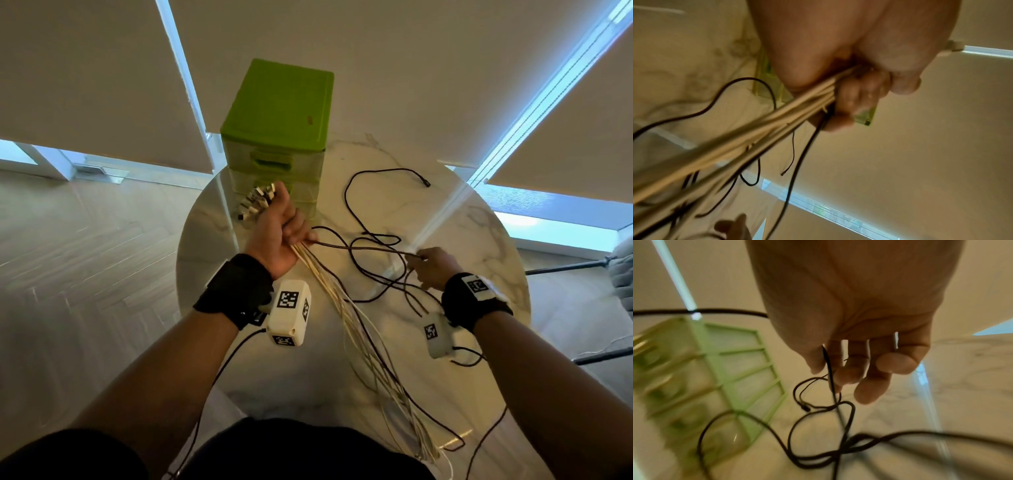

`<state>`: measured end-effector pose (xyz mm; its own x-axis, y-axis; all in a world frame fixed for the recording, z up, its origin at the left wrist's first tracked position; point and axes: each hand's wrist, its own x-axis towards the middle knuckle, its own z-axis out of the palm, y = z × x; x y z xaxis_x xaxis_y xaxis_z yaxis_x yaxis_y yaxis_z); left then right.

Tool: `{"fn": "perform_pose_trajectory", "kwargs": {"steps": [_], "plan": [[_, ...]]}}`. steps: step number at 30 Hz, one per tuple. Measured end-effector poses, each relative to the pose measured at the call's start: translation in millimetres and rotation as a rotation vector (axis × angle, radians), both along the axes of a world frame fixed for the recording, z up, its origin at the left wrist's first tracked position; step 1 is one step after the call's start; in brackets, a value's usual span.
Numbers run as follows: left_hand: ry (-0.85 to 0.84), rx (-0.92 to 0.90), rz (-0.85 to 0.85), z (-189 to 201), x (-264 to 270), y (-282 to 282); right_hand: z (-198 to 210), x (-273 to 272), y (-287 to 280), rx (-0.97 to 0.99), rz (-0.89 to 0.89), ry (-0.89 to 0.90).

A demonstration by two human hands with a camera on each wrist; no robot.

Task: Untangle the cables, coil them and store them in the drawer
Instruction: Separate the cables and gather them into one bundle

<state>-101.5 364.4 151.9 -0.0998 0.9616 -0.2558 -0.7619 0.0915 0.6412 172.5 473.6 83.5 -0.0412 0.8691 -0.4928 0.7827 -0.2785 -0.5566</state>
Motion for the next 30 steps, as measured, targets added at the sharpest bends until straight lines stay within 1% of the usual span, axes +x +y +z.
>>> {"fn": "perform_pose_trajectory", "kwargs": {"steps": [1, 2, 3, 5, 8, 10, 13, 15, 17, 18, 19, 21, 23, 26, 28, 29, 30], "plan": [[0.032, -0.014, 0.003, 5, 1, 3, 5, 6, 2, -0.034, -0.12, 0.144], [0.084, -0.039, 0.0, 8, 2, 5, 10, 12, 4, -0.024, -0.19, 0.231], [0.161, -0.066, -0.015, 9, 5, 7, 16, 15, 5, 0.011, -0.204, 0.283], [0.344, -0.111, -0.082, 9, 15, 11, 40, 14, 0, 0.05, -0.124, 0.394], [0.579, -0.126, -0.219, 15, 42, 15, 93, 3, -14, 0.08, 0.117, 0.593], [0.69, -0.109, -0.315, 24, 67, 16, 125, -4, -20, 0.137, 0.223, 0.756], [0.787, -0.066, -0.423, 35, 98, 17, 161, -7, -23, 0.248, 0.286, 0.972], [0.776, -0.022, -0.395, 39, 104, 18, 166, -7, -21, 0.328, 0.276, 1.007], [0.676, 0.004, -0.333, 44, 103, 20, 150, -5, -18, 0.341, 0.262, 0.949], [0.613, 0.021, -0.315, 47, 102, 20, 137, -4, -18, 0.275, 0.287, 0.917], [0.568, 0.04, -0.309, 50, 102, 20, 124, -4, -19, 0.157, 0.332, 0.909], [0.543, 0.067, -0.325, 52, 102, 18, 104, -5, -23, -0.11, 0.426, 0.942], [0.539, 0.087, -0.343, 53, 101, 15, 97, -3, -23, -0.256, 0.492, 0.987], [0.512, 0.091, -0.385, 53, 104, 14, 100, 8, -20, -0.361, 0.598, 1.011], [0.516, 0.081, -0.424, 55, 112, 15, 103, 22, -21, -0.418, 0.613, 1.002], [0.524, 0.078, -0.445, 57, 118, 16, 101, 31, -21, -0.42, 0.602, 0.976], [0.534, 0.08, -0.464, 59, 125, 17, 100, 42, -21, -0.386, 0.597, 0.912]]}}
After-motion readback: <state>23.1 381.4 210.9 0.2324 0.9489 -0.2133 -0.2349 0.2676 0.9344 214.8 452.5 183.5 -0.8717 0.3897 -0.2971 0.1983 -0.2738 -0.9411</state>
